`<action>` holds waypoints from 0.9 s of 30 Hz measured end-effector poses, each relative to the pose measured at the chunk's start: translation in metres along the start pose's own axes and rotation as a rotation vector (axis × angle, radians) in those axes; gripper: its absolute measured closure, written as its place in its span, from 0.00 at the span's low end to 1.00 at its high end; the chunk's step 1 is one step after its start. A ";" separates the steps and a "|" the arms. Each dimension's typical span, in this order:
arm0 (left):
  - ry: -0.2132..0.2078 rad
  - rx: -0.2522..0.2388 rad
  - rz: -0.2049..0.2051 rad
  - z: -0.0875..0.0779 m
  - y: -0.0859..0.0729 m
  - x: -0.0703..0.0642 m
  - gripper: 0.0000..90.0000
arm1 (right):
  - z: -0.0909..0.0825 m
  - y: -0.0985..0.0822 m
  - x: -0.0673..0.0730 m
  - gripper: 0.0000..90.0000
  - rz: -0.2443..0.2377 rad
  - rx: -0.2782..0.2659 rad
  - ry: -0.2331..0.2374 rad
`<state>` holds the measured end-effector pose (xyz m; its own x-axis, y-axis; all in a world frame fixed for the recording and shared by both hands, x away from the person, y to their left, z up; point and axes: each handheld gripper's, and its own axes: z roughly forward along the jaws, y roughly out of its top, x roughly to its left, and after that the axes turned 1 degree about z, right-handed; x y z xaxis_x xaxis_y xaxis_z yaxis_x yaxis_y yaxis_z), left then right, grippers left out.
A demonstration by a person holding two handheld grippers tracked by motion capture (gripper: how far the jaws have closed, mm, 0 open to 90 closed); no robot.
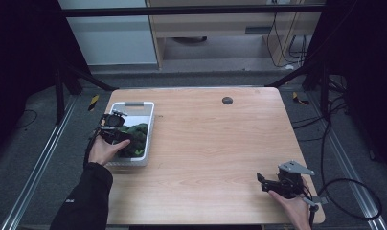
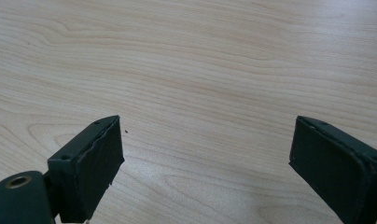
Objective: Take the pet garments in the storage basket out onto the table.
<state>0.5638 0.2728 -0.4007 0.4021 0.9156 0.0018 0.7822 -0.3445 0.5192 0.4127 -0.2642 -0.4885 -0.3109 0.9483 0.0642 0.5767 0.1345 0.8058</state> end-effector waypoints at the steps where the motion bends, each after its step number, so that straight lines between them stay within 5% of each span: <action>1: -0.001 0.003 -0.001 0.001 0.000 0.000 0.18 | 0.000 0.000 0.000 0.11 0.000 0.000 0.001; 18: -0.001 0.061 -0.024 0.016 -0.005 0.007 0.36 | 0.001 0.000 0.001 0.10 -0.005 0.011 0.007; 27: -0.007 0.104 -0.035 0.017 -0.007 0.010 0.61 | 0.001 0.000 0.001 0.10 -0.010 0.011 0.007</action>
<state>0.5703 0.2806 -0.4194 0.3769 0.9260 -0.0213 0.8407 -0.3323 0.4275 0.4133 -0.2629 -0.4893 -0.3220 0.9448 0.0602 0.5817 0.1473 0.8000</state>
